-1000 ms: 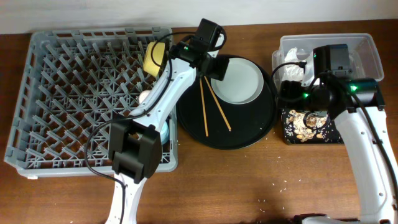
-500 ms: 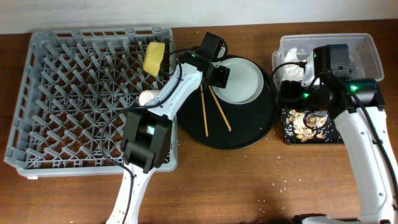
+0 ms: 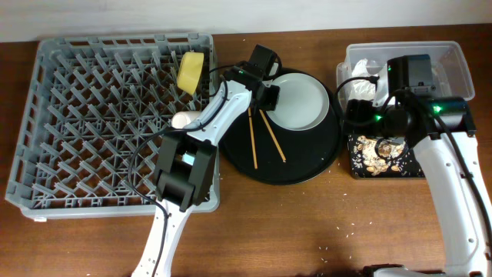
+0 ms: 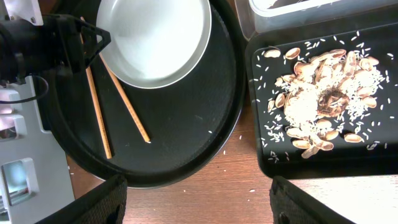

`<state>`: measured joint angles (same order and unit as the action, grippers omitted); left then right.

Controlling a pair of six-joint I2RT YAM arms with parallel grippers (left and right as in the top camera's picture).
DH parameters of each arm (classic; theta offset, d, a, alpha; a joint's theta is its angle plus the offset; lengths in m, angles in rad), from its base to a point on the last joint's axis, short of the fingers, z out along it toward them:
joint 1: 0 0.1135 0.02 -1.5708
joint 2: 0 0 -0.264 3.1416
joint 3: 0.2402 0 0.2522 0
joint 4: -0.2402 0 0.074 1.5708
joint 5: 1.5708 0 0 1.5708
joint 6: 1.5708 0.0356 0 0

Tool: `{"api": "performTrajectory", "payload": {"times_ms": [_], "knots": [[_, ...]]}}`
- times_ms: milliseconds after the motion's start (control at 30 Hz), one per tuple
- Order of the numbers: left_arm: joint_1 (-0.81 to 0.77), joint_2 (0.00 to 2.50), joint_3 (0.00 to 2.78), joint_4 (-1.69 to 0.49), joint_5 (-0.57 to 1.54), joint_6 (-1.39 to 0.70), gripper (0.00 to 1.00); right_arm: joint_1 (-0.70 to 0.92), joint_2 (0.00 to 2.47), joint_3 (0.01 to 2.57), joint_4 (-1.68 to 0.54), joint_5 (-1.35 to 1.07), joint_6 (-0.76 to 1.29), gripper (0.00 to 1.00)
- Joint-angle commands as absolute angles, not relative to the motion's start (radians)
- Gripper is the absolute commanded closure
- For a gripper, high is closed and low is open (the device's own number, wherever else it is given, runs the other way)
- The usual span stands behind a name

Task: Sort waste into correct bins and load items into the dishwasher rack
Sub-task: 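Reach the left gripper to the white plate and grasp its rim, then lift the white plate and stand it in the rack's back row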

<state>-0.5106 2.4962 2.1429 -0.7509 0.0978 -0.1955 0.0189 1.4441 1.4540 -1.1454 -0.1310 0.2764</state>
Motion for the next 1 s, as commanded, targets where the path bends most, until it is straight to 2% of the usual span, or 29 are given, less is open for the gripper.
{"api": "performTrajectory", "payload": {"times_ms": [0,67,167,267,367,467,633,767,967], "knots": [[-0.521,2.519,2.143,-0.747,0.097,-0.194,0.79,0.012,1.45,1.464,-1.146,-0.123,0.269,0.26],[-0.524,2.526,2.143,-0.745,0.097,-0.194,0.78,0.012,1.451,1.464,-1.146,-0.123,0.269,0.26],[-0.524,2.534,2.143,-0.741,0.097,-0.194,0.66,0.012,1.451,1.464,-1.149,-0.122,0.269,0.25],[-0.524,2.551,2.143,-0.741,0.097,-0.194,0.66,0.012,1.45,1.464,-1.148,-0.122,0.269,0.25],[-0.524,2.555,2.143,-0.74,0.097,-0.194,0.85,0.012,1.45,1.464,-1.148,-0.122,0.269,0.26],[-0.524,2.555,2.143,-0.74,0.1,-0.195,0.99,0.012,1.45,1.464,-1.148,-0.122,0.269,0.25],[-0.523,2.552,2.164,-0.757,0.101,-0.194,0.99,0.012,1.451,1.464,-1.149,-0.122,0.269,0.26],[-0.517,2.513,2.258,-0.861,0.081,-0.193,0.99,0.012,1.451,1.464,-1.149,-0.122,0.269,0.25],[-0.498,2.356,2.475,-1.097,-0.17,-0.159,0.99,0.012,1.451,1.464,-1.149,-0.123,0.269,0.26]]}}
